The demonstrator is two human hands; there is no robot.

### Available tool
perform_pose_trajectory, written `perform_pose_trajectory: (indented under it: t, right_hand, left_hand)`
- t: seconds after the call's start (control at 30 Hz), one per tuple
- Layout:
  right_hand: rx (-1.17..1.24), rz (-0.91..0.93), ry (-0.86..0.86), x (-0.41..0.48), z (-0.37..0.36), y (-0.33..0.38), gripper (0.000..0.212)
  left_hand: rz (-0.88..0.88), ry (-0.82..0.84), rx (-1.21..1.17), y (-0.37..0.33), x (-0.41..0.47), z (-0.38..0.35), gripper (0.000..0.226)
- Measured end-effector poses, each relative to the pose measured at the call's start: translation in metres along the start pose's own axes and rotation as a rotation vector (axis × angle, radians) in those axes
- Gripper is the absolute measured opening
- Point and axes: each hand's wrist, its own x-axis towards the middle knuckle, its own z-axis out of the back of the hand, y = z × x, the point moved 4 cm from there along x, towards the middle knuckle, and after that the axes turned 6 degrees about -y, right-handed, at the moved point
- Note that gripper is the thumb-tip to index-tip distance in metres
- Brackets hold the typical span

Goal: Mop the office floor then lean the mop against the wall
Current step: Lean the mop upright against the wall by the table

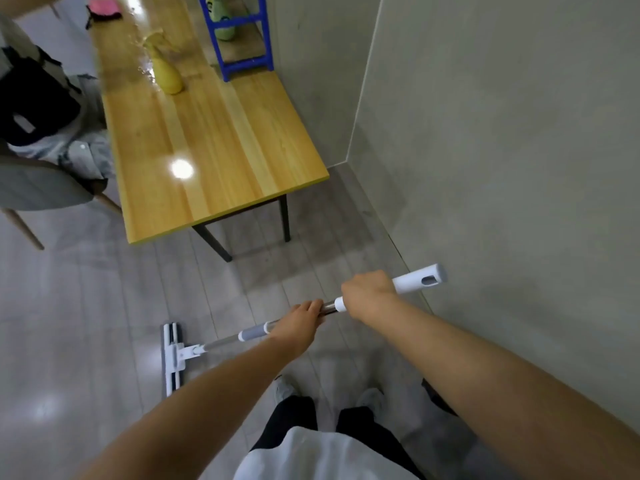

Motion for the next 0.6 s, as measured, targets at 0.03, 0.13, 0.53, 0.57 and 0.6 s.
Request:
perform_pose_trajectory:
  t: [0.03, 0.13, 0.53, 0.57, 0.6]
  right_hand:
    - [0.002, -0.008, -0.012, -0.005, 0.003, -0.007, 0.032]
    - [-0.023, -0.049, -0.058, -0.017, 0.012, -0.036, 0.032]
    - [-0.092, -0.188, -0.849, -0.104, 0.036, -0.174, 0.015]
    - [-0.044, -0.155, -1.04, -0.113, 0.029, -0.186, 0.015]
    - [0.019, -0.145, -1.179, -0.123, 0.021, -0.198, 0.016]
  left_hand:
    - [-0.007, -0.012, -0.004, -0.009, 0.002, 0.001, 0.027]
    - [-0.012, -0.044, -0.008, -0.04, 0.014, 0.008, 0.028]
    - [-0.15, -0.2, -0.154, -0.206, 0.071, 0.05, 0.019]
    - [-0.159, -0.2, -0.15, -0.219, 0.075, 0.05, 0.02]
    - [-0.165, -0.192, -0.139, -0.231, 0.078, 0.048, 0.021]
